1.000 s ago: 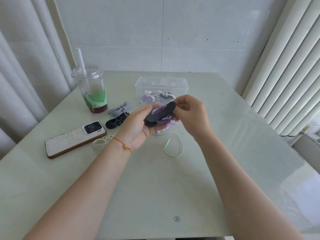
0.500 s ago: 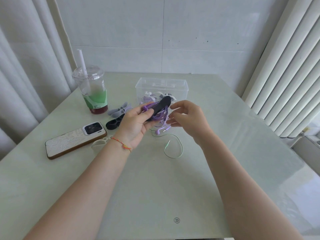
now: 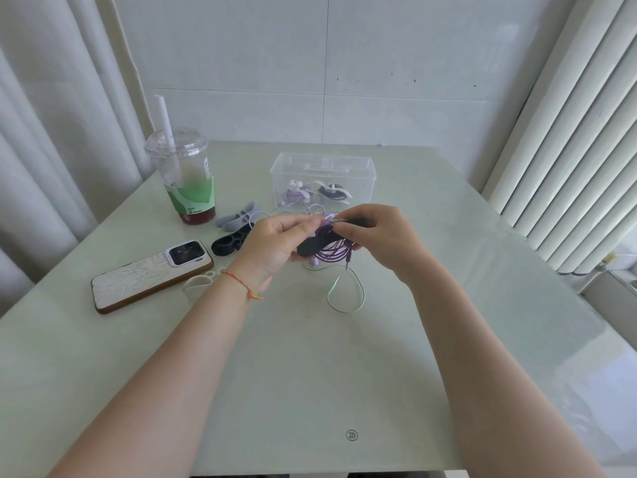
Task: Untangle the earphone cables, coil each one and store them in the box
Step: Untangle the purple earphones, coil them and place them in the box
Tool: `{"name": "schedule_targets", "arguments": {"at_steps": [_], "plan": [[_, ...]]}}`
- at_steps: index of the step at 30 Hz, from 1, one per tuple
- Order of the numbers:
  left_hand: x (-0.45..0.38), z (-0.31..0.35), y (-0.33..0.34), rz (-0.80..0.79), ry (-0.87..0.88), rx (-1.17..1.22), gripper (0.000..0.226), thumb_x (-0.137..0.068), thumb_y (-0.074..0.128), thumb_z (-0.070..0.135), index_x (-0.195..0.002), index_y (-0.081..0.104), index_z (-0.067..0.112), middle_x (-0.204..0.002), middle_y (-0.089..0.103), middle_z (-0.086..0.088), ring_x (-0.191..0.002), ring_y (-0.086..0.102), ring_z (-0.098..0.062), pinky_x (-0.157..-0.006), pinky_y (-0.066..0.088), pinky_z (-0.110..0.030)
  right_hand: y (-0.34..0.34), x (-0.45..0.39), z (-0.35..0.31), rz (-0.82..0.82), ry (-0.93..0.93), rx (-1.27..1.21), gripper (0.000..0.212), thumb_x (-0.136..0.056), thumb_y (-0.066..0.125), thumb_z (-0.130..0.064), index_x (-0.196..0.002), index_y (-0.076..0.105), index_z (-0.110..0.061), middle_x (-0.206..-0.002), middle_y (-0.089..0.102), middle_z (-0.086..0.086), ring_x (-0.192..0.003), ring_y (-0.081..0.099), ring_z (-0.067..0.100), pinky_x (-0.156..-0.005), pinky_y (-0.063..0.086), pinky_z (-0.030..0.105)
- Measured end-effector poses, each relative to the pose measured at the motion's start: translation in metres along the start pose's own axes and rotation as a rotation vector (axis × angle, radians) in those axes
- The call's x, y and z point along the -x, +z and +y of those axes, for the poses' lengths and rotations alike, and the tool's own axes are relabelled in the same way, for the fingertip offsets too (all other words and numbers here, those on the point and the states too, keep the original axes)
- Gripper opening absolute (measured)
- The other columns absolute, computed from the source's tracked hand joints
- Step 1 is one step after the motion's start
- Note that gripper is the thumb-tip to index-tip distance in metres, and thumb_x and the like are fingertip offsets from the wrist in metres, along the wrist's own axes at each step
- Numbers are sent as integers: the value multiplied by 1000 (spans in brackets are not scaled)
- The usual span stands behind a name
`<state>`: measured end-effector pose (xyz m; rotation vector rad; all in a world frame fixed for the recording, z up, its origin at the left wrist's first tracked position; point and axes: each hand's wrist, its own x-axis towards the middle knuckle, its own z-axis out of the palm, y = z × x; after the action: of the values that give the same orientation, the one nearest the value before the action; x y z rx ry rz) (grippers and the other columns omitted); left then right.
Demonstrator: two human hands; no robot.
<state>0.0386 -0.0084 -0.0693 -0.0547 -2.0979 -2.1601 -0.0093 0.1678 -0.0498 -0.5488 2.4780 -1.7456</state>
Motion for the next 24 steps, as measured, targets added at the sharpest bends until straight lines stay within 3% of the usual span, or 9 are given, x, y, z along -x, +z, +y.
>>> {"name": "schedule_targets", "arguments": {"at_steps": [3,5,8,12,17,21,24], "plan": [[-1,-2,-4,29,46,-89,15,-92,62,7,-97,74,16,-83,74,-1,-67,67,-13,-66,54,-20,0,0,0,2,-12,11,13,-83,74,-13,-96,74,-10,-89,73,14,-67,60,12,-69,53,24],[-3,-3,-6,56,61,-140,17,-90,64,5,-93,74,19,-74,74,4,-62,65,-7,-62,49,-15,0,0,-1,7,-20,8,12,-83,74,-12,-95,74,-9,-87,73,14,-66,60,12,-69,53,26],[-8,-6,-12,102,64,-130,15,-88,66,3,-92,74,16,-74,74,4,-63,63,-8,-62,49,-18,-1,0,-1,55,-29,-11,11,-84,73,-11,-95,74,-8,-82,71,9,-60,59,6,-61,50,17],[-11,-9,-15,108,61,-125,17,-89,65,3,-104,72,3,-83,73,-9,-68,65,-15,-70,53,-21,-1,-3,2,129,-51,77,7,-82,74,-17,-89,75,-16,-80,72,5,-65,60,11,-69,53,28],[-13,-13,-15,146,69,-140,16,-90,64,3,-99,73,14,-88,73,-5,-75,66,-13,-79,57,-24,-1,-4,3,207,-54,86,4,-81,74,-22,-86,74,-21,-79,71,3,-65,58,12,-66,50,29],[-13,-12,-16,154,48,-58,15,-91,62,3,-101,72,8,-85,71,-10,-68,66,-11,-72,56,-23,0,-4,2,234,-22,1,5,-81,74,-21,-86,75,-19,-84,72,12,-66,59,15,-72,54,38],[-11,-11,-13,167,38,-48,17,-90,63,2,-91,75,15,-76,71,-4,-66,64,-11,-69,55,-23,0,-3,1,246,-9,-64,5,-83,74,-19,-87,75,-15,-83,72,14,-63,58,14,-67,51,31]]}}
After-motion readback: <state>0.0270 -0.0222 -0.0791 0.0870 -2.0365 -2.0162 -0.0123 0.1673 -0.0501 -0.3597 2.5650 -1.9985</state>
